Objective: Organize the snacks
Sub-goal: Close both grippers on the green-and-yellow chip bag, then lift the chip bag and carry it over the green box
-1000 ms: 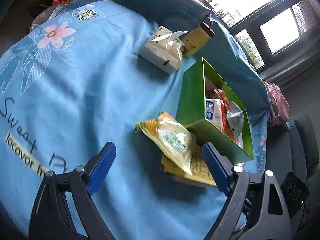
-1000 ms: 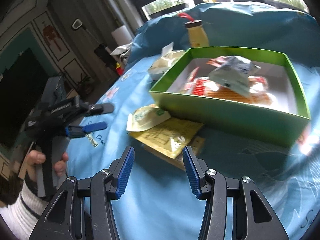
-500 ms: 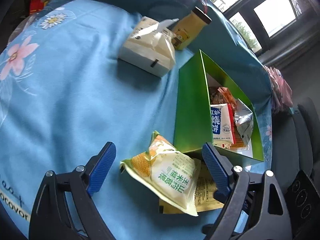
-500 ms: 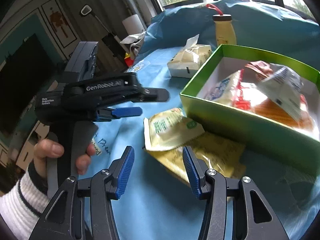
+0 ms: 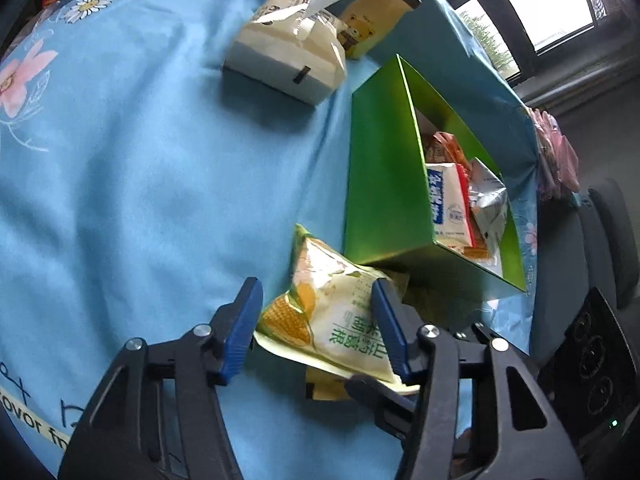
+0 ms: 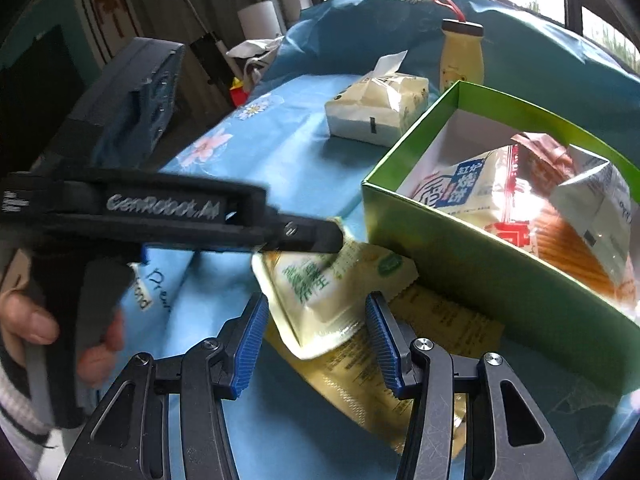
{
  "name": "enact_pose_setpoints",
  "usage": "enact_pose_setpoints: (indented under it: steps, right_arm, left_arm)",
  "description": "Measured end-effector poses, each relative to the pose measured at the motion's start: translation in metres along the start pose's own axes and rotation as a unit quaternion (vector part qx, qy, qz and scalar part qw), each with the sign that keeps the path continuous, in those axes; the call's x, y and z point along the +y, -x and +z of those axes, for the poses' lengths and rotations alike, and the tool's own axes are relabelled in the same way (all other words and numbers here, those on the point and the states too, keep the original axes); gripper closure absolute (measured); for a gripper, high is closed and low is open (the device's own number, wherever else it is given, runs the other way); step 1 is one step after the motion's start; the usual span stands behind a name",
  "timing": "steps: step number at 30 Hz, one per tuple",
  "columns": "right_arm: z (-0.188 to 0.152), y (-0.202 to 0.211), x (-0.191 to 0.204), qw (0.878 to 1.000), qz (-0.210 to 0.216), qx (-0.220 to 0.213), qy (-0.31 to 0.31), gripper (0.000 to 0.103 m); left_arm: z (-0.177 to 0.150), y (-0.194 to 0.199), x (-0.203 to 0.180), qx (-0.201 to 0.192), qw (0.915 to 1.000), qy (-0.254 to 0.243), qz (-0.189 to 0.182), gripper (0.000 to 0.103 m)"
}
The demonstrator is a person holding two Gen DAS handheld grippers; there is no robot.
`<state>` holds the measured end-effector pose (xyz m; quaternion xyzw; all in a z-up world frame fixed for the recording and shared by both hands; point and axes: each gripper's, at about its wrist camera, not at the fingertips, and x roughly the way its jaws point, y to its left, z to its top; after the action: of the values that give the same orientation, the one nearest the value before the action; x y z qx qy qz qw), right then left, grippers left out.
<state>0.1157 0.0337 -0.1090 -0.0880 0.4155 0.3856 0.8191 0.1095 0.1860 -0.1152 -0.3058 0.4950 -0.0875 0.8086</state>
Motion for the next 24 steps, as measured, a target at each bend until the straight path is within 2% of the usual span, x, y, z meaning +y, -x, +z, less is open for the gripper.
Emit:
enact_pose_setpoints:
  steps: [2,5,8,10,16,24]
  right_arm:
    - [0.001,-0.001,0.0,1.0,-0.001,0.001,0.006,0.052]
    - [0.0,0.0,0.003,1.0,-0.002,0.0,0.021,0.052]
    - [0.001,-0.003,0.005,0.999,-0.008,-0.003,0.036,0.067]
    - [0.002,-0.003,0.004,0.999,-0.006,-0.005,0.04,0.078]
    - [0.002,0.007,0.01,0.998,0.004,-0.024,0.051,0.084]
    - [-0.007,0.033,0.013,0.998,0.018,-0.049,0.04,0.085]
  left_arm:
    - [-0.002,0.0,0.0,0.003,1.0,0.007,-0.005,0.049]
    - [-0.005,0.002,-0.001,0.003,0.9998,0.015,-0.015,0.058]
    - [-0.009,0.006,-0.004,-0.001,0.9996,0.014,-0.024,0.066]
    - [-0.012,0.011,-0.008,-0.006,0.9996,0.01,-0.027,0.067]
    - [-0.018,0.025,-0.014,-0.022,0.9989,0.01,-0.041,0.067]
    - [-0.03,0.044,-0.032,-0.037,0.9979,0.002,-0.054,0.067]
